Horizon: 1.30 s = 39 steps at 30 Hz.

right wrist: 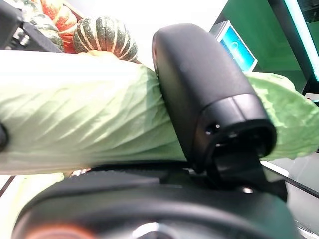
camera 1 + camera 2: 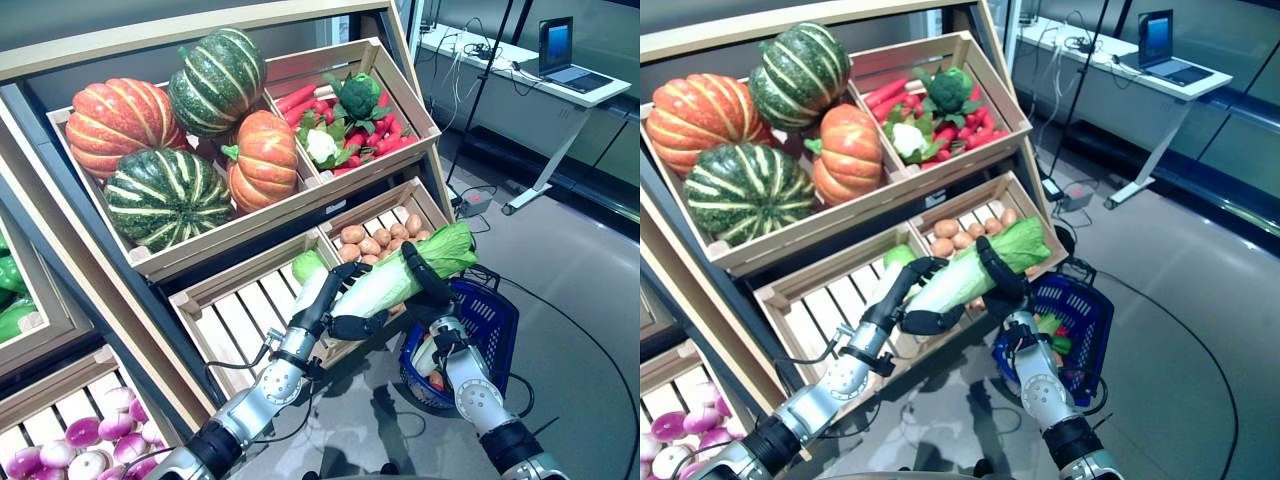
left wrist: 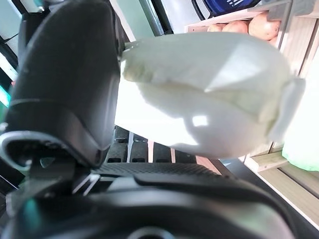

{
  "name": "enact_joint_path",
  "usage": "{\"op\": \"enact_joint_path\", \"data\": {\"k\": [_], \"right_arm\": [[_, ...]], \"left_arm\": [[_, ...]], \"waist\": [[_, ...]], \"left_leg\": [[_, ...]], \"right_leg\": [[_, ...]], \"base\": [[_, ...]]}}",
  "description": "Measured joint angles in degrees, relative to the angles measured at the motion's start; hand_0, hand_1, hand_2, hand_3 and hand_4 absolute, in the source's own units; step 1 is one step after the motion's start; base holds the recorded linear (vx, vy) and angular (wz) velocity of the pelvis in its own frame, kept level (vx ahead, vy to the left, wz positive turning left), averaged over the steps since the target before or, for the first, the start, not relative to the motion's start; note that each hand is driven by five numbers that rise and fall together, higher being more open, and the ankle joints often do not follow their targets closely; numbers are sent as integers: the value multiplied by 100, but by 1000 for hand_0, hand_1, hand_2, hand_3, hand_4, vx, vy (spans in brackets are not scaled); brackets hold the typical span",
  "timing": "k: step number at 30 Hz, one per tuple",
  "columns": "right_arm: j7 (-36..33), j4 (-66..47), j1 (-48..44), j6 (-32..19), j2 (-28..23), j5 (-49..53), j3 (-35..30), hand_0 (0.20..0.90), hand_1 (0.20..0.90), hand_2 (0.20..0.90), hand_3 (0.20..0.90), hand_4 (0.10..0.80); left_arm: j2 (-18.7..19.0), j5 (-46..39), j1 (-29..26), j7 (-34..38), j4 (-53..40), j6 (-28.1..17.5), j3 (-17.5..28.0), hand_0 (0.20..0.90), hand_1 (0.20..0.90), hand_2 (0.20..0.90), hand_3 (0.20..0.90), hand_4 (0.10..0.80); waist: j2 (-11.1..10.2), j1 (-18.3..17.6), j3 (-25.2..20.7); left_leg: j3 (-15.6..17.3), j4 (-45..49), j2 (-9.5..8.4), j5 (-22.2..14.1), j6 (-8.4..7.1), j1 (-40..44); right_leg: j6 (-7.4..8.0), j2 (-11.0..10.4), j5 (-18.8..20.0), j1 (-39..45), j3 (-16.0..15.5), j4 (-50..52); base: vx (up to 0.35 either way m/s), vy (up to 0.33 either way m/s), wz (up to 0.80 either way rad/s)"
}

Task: Put vegetables into the basket

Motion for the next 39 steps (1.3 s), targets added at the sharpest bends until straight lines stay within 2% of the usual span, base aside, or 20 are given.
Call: {"op": "enact_joint_path", "data": {"k": [3,4,5,12,16,23,31,39], "right_arm": [[0,0,0,-3,0,0,0,300,300,300,300,400],[0,0,1,-3,0,-1,0,300,300,300,300,400],[0,0,1,-3,-1,-1,0,300,300,300,300,400],[-65,1,2,-7,-8,-59,-71,300,300,300,300,400],[-112,10,9,-3,-57,-387,-116,300,300,300,300,400],[-116,280,71,19,-60,-546,-411,300,300,300,300,400],[-242,1064,396,65,-376,-1149,-919,300,300,300,300,400],[-759,2053,466,67,-628,-1587,-1193,300,300,300,300,400]], "left_arm": [[-3,-8,0,0,0,0,0,300,300,300,300,400],[-7,-12,0,1,1,1,4,338,338,338,338,425],[-11,-21,1,1,1,2,12,900,900,900,900,800],[-44,-121,7,-208,0,37,-39,900,900,900,900,800],[-55,-121,31,-429,129,258,-192,900,900,900,900,800],[-50,-280,276,-748,740,599,-190,900,900,900,900,800],[13,-350,864,-1090,1182,980,-187,900,900,900,900,800],[13,-573,848,-1097,1241,1363,-137,900,900,900,900,800]], "waist": [[1,-3,0],[0,-3,0],[0,-4,0],[0,-6,0],[0,-23,0],[1,-74,0],[-1,-143,1],[21,-143,62]], "left_leg": [[3,0,0,0,0,0],[3,-1,0,0,0,0],[4,0,0,0,0,0],[9,-1,0,0,0,1],[27,-1,3,-1,1,4],[119,-1,9,-3,3,7],[164,-2,10,-6,8,-38],[184,-2,23,-6,7,-37]], "right_leg": [[0,0,0,0,3,0],[0,0,0,-1,3,0],[0,0,0,-1,4,0],[0,0,0,-2,10,0],[-1,4,1,-5,25,0],[-1,10,8,-35,94,0],[-1,15,26,-105,151,-1],[0,25,28,-107,157,-4]], "base": [[0,0,0],[0,0,0],[0,0,0],[0,0,0],[0,0,0],[-11,-7,-4],[-9,-20,-4],[2,-42,-1]]}}
